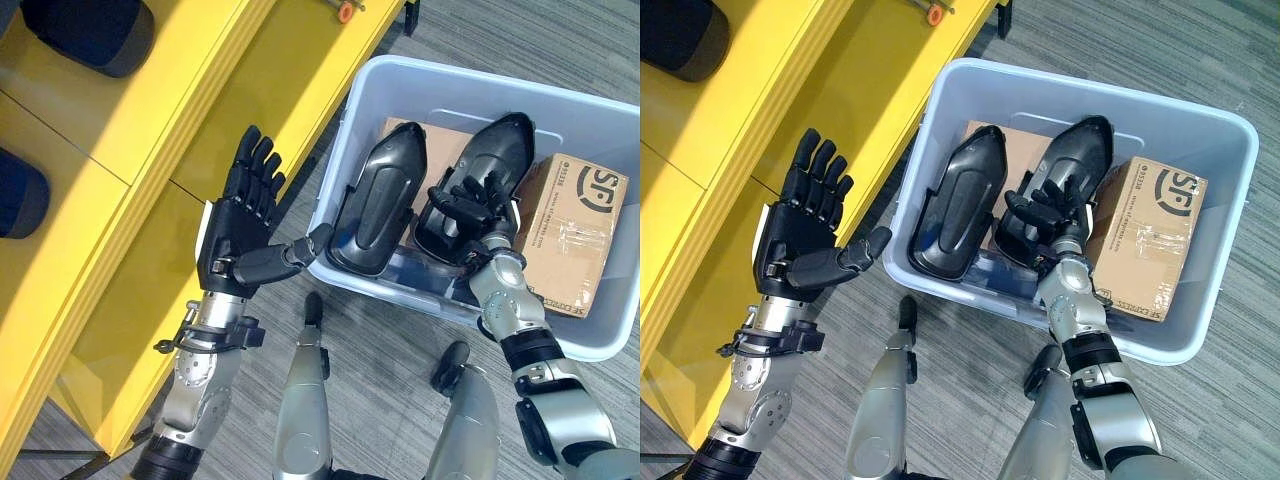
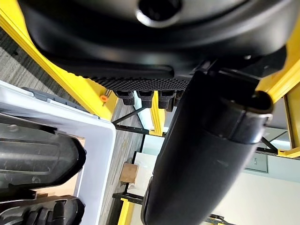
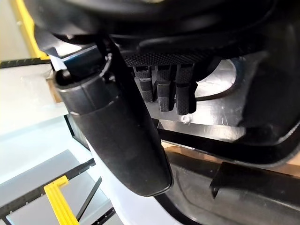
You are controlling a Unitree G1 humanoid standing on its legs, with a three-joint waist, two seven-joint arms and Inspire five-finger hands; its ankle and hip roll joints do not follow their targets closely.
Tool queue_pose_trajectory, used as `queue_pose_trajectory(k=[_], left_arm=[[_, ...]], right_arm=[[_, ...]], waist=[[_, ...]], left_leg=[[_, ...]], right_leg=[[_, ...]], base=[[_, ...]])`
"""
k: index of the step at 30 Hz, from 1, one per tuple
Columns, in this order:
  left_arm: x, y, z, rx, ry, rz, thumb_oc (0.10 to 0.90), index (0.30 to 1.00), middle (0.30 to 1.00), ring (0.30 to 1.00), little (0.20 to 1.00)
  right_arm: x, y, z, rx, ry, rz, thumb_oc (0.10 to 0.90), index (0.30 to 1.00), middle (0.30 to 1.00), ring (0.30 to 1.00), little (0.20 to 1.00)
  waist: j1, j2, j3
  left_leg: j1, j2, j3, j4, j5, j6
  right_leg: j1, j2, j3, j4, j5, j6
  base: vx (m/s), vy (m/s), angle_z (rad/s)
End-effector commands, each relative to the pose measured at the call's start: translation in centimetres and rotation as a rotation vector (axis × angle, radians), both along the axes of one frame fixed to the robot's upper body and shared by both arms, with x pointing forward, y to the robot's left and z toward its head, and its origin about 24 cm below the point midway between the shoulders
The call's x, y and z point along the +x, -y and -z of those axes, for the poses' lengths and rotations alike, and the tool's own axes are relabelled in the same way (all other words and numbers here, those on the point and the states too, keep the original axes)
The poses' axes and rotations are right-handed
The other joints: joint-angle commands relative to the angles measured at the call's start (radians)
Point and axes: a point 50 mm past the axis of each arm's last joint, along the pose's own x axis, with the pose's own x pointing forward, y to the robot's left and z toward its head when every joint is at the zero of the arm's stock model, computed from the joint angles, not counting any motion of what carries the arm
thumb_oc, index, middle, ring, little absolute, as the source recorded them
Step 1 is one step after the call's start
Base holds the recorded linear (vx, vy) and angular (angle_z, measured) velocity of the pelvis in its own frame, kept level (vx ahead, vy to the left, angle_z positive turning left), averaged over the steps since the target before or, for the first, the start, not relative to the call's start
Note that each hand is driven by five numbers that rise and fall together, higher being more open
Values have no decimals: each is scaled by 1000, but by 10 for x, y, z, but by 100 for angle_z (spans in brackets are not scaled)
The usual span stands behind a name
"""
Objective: Move parts from the plastic box to the shelf.
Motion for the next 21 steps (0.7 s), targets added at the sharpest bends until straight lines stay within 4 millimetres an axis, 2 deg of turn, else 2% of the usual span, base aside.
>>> queue_pose_trajectory(k=[1,5,10,14,17,19,20,21], left_arm=[[-12,6,-42,-41,248,97,900,1000,1000,1000,1000],[-13,7,-41,-41,251,117,900,1000,1000,1000,1000],[-17,7,-40,-44,258,131,900,1000,1000,1000,1000],[-21,9,-39,-53,258,126,900,1000,1000,1000,1000],[-23,10,-39,-59,263,122,900,1000,1000,1000,1000],[-28,10,-39,-74,268,111,900,1000,1000,1000,1000],[-28,10,-39,-75,268,110,900,1000,1000,1000,1000],[-31,9,-40,-79,278,106,900,1000,1000,1000,1000]], right_arm=[[6,19,-62,-78,215,62,900,1000,1000,1000,1000],[5,18,-76,-170,271,79,900,1000,1000,1000,1000],[-7,9,-94,-291,391,121,900,1000,1000,1000,1000],[-31,-6,-109,-376,546,179,900,1000,1000,1000,1000],[-43,-15,-113,-402,621,191,900,1000,1000,1000,1000],[-68,-36,-124,-476,784,201,900,1000,1000,1000,1000],[-69,-38,-124,-481,793,201,900,1000,1000,1000,1000],[-80,-46,-127,-533,864,208,900,1000,1000,1000,1000]], waist=[[21,26,-10],[20,26,-10],[6,22,-10],[-19,17,-10],[-31,15,-10],[-51,14,-10],[-52,14,-10],[-60,13,-10]], left_leg=[[-38,-86,28,-18,-52,107],[-29,-84,32,-17,-54,107],[-18,-78,42,-9,-60,108],[-5,-70,56,-8,-67,110],[4,-68,64,-9,-70,109],[20,-64,78,-9,-77,108],[21,-64,79,-9,-77,107],[24,-63,83,-4,-81,107]], right_leg=[[4,55,-89,37,-33,-68],[9,55,-89,38,-33,-68],[15,55,-86,37,-32,-66],[19,59,-73,34,-31,-62],[23,61,-66,28,-30,-60],[30,65,-53,20,-30,-57],[31,65,-52,19,-30,-56],[29,66,-47,20,-30,-55]], base=[[0,0,0],[0,0,0],[0,0,0],[2,10,0],[-1,34,0],[-5,65,-3],[-6,56,-4],[-9,37,-6]])
